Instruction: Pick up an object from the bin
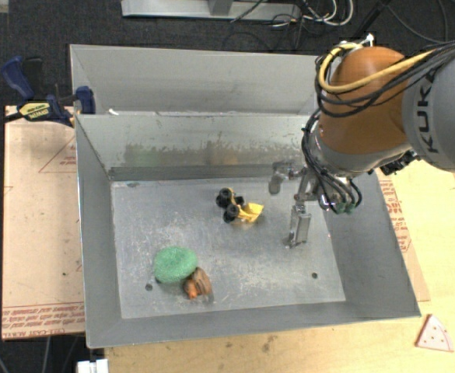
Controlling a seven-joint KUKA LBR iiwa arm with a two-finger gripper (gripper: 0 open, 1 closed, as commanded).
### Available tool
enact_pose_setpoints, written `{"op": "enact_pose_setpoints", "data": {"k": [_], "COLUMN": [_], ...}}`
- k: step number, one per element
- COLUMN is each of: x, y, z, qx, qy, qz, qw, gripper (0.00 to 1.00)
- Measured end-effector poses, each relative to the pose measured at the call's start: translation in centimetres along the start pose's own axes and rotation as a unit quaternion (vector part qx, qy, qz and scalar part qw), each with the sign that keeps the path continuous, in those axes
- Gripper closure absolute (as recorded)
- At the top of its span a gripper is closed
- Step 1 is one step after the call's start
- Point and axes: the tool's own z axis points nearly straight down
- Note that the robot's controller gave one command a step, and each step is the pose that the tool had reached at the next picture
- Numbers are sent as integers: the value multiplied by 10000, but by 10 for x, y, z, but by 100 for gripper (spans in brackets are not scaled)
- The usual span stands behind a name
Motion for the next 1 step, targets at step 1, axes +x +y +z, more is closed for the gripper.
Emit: {"op": "enact_pose_setpoints", "data": {"k": [1], "x": [-1], "y": [0], "z": [-5], "qx": [0], "qy": [-40], "qz": [1], "qw": [10000], "gripper": [0]}}
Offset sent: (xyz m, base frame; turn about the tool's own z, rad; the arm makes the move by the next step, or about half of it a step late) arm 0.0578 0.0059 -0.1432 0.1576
